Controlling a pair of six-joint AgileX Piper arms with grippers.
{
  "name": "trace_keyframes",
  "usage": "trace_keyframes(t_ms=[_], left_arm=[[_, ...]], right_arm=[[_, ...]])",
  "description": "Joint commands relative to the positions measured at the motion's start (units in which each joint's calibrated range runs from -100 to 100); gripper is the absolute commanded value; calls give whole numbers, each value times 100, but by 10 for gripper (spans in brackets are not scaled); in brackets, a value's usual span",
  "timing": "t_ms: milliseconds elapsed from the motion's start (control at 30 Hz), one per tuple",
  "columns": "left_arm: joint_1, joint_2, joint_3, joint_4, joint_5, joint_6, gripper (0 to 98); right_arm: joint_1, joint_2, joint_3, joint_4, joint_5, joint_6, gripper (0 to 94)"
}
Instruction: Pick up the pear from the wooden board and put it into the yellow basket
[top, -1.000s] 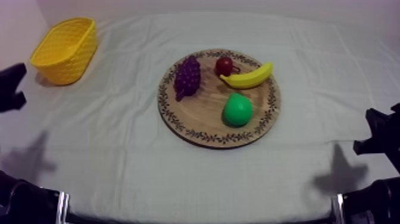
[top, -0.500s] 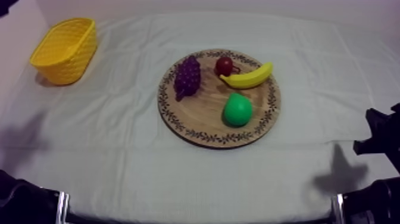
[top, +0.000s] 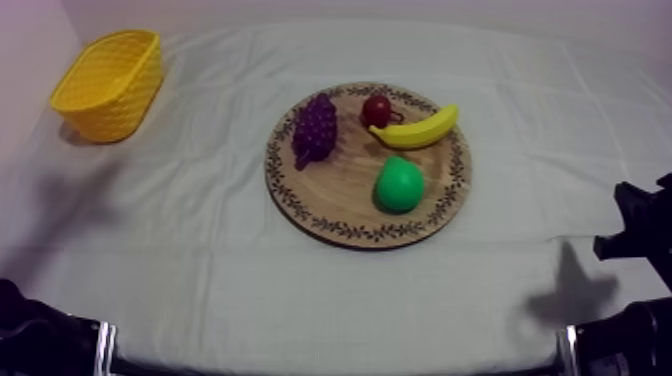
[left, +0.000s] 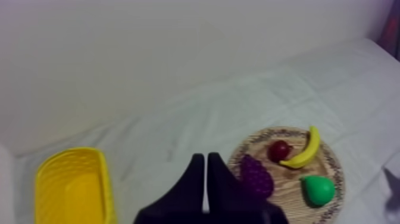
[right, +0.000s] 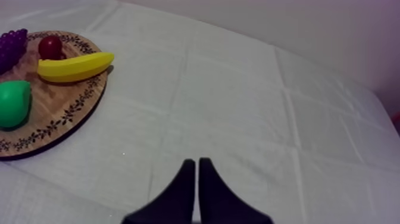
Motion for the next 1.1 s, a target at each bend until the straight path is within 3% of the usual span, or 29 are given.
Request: trace_keyframes(t_ms=[0,167,333,733,833,1067], left_arm=[[460,267,-108,-180,174,245,0],[1149,869,-327,-442,364,695,0],[1559,1488,-583,-543,524,1053,4],[1945,2735,-1125,-423,619,1669,54],[2005,2948,-1218,-400,635,1798,165],[2041,3344,-1299,-319,713,1952,653]], right_arm=[[-1,-1,-1,0,0,1,3],[-1,-1,-1,0,0,-2,3],[-1,-1,-1,0,0,0,3],[-1,-1,-1,0,0,1,3],[-1,-1,-1,0,0,1,3],[-1,-1,-1,0,0,1,3]])
